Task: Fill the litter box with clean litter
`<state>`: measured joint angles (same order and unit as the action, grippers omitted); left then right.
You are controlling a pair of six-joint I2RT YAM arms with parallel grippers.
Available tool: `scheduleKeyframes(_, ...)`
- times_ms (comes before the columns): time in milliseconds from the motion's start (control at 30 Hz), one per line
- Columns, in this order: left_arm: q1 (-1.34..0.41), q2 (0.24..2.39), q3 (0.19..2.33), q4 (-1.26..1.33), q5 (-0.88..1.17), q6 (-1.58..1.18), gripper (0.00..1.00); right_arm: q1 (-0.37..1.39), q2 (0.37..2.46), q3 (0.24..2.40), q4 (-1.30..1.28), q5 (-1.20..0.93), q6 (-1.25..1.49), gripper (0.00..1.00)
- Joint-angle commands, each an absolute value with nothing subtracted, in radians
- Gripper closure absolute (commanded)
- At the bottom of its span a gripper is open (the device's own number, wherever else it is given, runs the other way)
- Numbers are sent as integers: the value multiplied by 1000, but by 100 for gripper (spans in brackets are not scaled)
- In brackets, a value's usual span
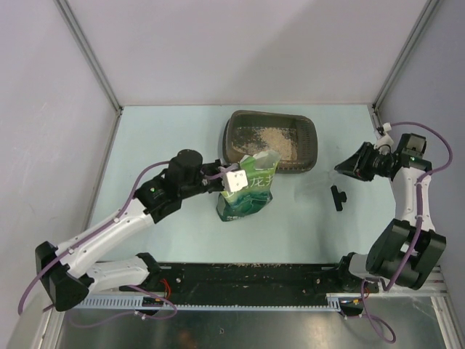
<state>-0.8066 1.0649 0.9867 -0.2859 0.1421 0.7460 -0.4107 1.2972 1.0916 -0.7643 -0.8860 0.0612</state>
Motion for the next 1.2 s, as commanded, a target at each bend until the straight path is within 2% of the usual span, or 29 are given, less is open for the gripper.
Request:
scheduleKeyframes(0, -804, 1094, 1075, -325, 62, 870, 100, -399, 1299, 1115, -722, -942, 78, 100)
scheduleKeyframes(233, -799, 1074, 1115, -324, 93, 764, 100, -302, 1364, 1115, -793, -1000, 2, 98)
scheduleKeyframes(433, -793, 1025, 1088, -318, 143, 698, 100, -377, 1538, 1121, -611, -970, 64, 97)
scheduleKeyframes(800, -792, 1077, 1081, -305, 138, 620, 100, -388, 1793, 1160, -548, -1016, 106, 94)
scheduleKeyframes(967, -790, 1060, 1077, -319, 132, 635, 100, -436, 1868, 1239, -523, -968, 121, 66)
scheduleKeyframes(1000, -792, 1055, 1080, -324, 132, 638, 100, -440, 1885, 1259, -547, -948, 97, 56)
scheduleKeyframes(1067, -792, 1049, 1077, -327, 135, 643, 100, -445, 1897, 1324, -583, -870, 55, 46)
scheduleKeyframes(1100, -792, 1048, 1077, -328, 137, 643, 100, -443, 1901, 1344, -613, -838, 34, 37)
scheduleKeyframes(1167, -790, 1045, 1072, -328, 146, 644, 100, -446, 1896, 1377, -635, -769, 2, 31)
